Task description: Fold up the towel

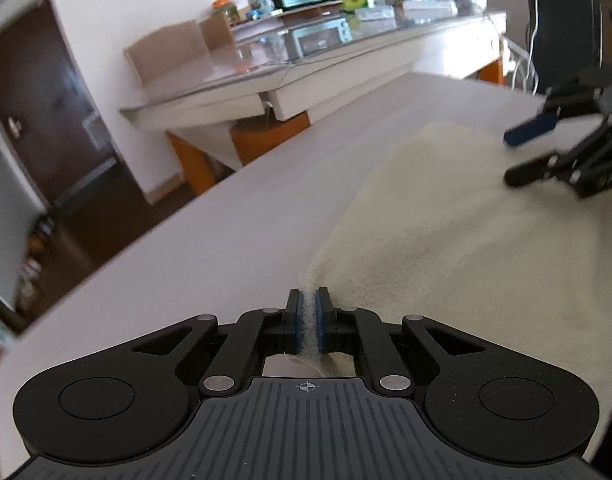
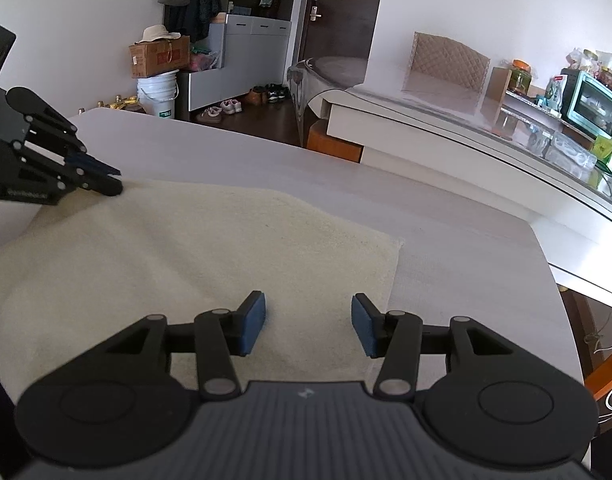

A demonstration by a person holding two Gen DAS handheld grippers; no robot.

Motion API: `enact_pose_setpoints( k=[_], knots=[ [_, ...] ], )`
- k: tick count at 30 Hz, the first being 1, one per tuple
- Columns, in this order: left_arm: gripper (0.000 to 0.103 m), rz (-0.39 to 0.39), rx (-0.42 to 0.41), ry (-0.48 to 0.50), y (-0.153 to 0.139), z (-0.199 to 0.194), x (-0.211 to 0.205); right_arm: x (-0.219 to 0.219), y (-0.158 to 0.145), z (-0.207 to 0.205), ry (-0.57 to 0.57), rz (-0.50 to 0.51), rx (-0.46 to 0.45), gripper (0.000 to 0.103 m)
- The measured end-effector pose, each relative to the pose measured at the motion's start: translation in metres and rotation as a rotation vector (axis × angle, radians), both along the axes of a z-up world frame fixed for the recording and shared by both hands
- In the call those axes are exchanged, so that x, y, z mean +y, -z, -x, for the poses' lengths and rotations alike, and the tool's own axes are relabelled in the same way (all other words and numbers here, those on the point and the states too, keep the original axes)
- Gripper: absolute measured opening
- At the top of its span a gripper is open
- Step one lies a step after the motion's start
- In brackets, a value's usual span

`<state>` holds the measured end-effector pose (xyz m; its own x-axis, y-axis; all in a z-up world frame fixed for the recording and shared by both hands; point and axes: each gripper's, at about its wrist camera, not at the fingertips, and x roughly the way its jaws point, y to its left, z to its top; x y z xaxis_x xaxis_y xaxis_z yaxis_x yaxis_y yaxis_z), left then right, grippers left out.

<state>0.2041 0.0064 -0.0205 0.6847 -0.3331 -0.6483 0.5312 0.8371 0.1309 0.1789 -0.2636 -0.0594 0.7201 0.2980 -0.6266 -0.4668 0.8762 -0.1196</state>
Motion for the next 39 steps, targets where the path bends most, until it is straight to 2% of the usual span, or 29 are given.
enact_pose_setpoints(
  k=[2, 3, 6, 9, 13, 19, 21, 26, 28, 35, 39],
  knots=[
    [0.023, 0.081, 0.007, -0.043, -0.007, -0.004, 0.012, 0.001, 0.0, 0.002, -0.001, 0.005, -0.003, 0.051],
    [0.026, 0.083, 0.001, -0.07, -0.007, -0.007, 0.015, 0.001, 0.0, 0.003, -0.001, 0.004, -0.003, 0.051],
    [0.024, 0.023, -0.004, -0.121, -0.003, -0.021, 0.015, -0.001, -0.001, 0.005, 0.002, 0.002, -0.001, 0.051],
    [0.024, 0.006, 0.03, -0.083, 0.004, -0.03, 0.009, -0.002, -0.001, 0.006, 0.008, 0.0, 0.0, 0.053],
    [0.024, 0.056, 0.052, -0.003, 0.004, -0.023, -0.001, -0.005, -0.001, 0.007, 0.02, -0.002, 0.0, 0.06],
    [0.025, 0.079, 0.072, 0.067, 0.005, -0.018, -0.005, -0.006, -0.001, 0.005, 0.022, -0.003, -0.001, 0.061],
    [0.028, 0.1, 0.08, 0.087, 0.003, -0.016, -0.005, -0.005, -0.001, 0.006, 0.021, 0.002, -0.004, 0.061],
    [0.03, 0.077, 0.08, 0.134, 0.0, -0.008, -0.014, -0.006, 0.0, 0.006, 0.026, 0.0, -0.006, 0.062],
    [0.035, 0.075, 0.07, 0.143, -0.002, -0.003, -0.016, -0.006, 0.0, 0.006, 0.027, -0.001, -0.006, 0.062],
    [0.035, 0.047, 0.077, 0.191, -0.001, 0.012, -0.026, -0.006, 0.0, 0.007, 0.031, 0.0, -0.009, 0.064],
    [0.036, 0.07, 0.09, 0.197, 0.001, 0.015, -0.029, -0.005, 0.001, 0.009, 0.033, 0.004, -0.014, 0.064]
  ],
)
